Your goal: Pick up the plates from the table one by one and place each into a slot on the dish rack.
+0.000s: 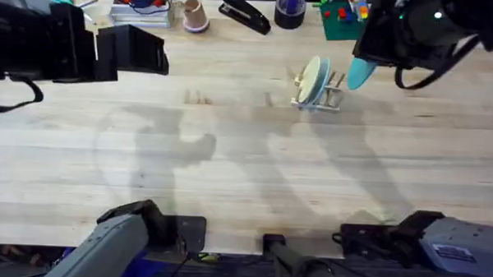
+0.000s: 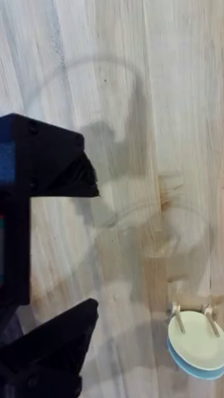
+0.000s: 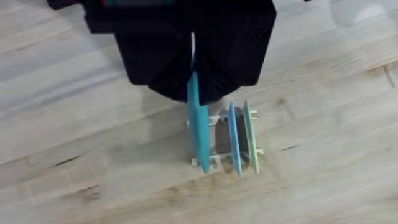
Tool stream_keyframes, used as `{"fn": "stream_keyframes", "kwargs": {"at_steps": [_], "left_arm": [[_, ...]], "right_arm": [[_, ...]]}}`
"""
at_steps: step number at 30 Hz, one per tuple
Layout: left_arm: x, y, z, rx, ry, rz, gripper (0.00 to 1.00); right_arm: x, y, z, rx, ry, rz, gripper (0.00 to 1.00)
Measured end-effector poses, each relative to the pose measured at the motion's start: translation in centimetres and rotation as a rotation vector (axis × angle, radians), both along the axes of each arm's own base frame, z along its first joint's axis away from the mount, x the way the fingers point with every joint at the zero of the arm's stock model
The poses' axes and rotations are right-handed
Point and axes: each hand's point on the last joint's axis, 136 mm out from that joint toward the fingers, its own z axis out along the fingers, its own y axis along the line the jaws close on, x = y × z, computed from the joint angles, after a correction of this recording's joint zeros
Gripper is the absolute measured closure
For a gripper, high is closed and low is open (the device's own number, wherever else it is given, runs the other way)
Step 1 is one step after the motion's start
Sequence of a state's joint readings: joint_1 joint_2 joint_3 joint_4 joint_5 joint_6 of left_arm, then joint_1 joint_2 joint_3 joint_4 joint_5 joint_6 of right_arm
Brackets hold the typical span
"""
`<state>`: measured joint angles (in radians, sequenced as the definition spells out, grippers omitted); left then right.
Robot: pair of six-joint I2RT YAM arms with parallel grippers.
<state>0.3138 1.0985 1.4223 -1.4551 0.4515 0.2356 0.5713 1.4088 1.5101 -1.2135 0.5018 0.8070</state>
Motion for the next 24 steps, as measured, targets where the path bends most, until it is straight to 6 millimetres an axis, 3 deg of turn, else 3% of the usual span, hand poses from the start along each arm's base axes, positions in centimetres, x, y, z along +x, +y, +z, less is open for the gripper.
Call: {"fn": "stream_keyframes", "kwargs": {"at_steps": [24], "left_arm": [[0.0,0.0,0.0,0.000,0.000,0.000,0.006]], "right_arm": [[2.1,0.2,-1.8,-0.040,0.030,0.019,0.971]]}}
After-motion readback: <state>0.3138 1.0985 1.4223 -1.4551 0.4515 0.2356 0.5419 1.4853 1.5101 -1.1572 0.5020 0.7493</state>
